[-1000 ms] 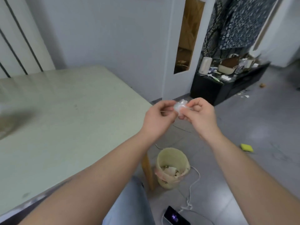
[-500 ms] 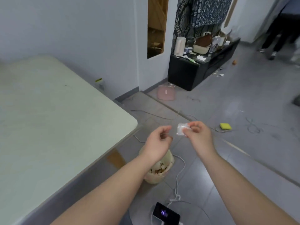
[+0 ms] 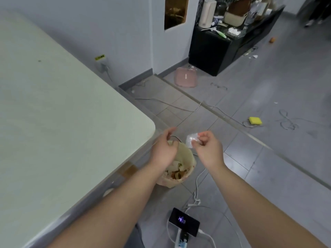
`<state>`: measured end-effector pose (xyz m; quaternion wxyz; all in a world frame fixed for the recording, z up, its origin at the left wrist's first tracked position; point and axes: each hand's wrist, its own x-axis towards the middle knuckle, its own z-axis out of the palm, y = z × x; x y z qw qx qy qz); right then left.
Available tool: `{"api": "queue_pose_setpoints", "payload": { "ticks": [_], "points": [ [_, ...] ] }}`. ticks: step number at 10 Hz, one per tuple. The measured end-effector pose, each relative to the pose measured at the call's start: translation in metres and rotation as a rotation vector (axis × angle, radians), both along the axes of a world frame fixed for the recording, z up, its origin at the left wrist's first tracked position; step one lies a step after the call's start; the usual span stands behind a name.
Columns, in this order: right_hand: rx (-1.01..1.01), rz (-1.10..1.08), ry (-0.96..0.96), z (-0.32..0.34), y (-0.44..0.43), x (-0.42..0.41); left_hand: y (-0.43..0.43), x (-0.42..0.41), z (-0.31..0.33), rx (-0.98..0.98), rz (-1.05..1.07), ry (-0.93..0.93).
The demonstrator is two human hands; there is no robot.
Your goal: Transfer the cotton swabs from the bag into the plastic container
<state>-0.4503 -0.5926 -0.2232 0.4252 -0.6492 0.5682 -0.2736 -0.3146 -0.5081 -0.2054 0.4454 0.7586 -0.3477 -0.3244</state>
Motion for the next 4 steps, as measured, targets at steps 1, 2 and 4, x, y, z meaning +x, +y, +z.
{"api": "queue_pose_setpoints", "payload": {
  "ticks": [1, 2, 4],
  "points": [
    [0.048, 0.03, 0.061, -0.015, -0.005, 0.014, -0.002, 0.002, -0.009, 0.016, 0.013, 0.016],
    [0.105, 0.066, 0.123, -0.027, -0.009, 0.022, 0.001, 0.004, -0.013, 0.027, 0.017, -0.011],
    [-0.097, 0.082, 0.139, -0.006, 0.0, 0.017, 0.016, 0.007, -0.002, 0.005, -0.009, -0.051]
  ]
}}
